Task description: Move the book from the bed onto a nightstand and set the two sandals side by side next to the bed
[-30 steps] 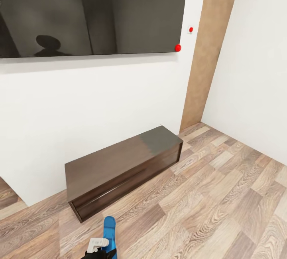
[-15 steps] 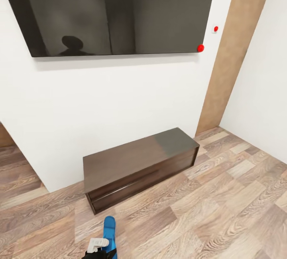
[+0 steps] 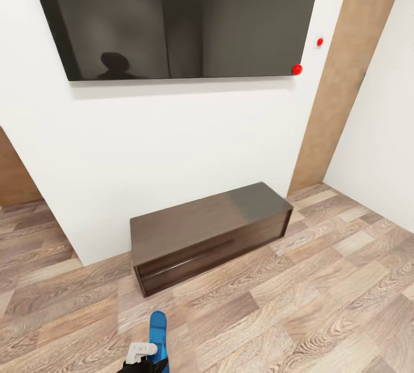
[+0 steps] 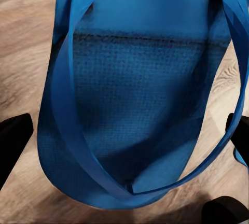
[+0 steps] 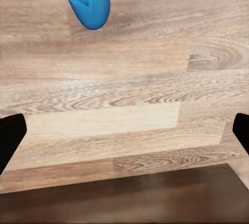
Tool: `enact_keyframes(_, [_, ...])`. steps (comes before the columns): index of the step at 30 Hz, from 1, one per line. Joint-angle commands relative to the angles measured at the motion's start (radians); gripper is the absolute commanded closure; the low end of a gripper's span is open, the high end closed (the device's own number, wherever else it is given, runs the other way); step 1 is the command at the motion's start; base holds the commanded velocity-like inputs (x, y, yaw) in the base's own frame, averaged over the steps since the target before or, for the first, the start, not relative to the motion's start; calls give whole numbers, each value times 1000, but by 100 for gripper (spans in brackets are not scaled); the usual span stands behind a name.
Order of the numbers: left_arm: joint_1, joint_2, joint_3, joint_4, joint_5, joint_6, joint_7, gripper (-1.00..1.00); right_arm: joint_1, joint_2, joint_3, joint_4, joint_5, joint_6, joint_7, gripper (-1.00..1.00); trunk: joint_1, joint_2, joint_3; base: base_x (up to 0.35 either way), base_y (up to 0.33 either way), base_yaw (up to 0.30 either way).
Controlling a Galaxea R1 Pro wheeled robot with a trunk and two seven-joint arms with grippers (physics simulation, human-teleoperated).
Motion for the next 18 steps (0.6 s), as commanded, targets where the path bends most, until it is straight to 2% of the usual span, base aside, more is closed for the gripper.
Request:
enact_keyframes(1, [0, 0, -8, 0, 6, -4, -2, 100, 0, 1, -8, -2, 6, 6, 8, -100, -1, -1, -1, -334, 0, 1])
enact_keyframes(8, [0, 0, -8, 0, 6, -4, -2, 100, 0, 1, -8, -2, 6, 6, 8, -100, -1, -1, -1, -282, 0, 22])
enact_keyframes(18, [0, 1, -8, 0, 6, -4, -2, 100, 0, 1, -8, -3, 6, 6, 8, -100, -1, -1, -1, -26, 0, 254])
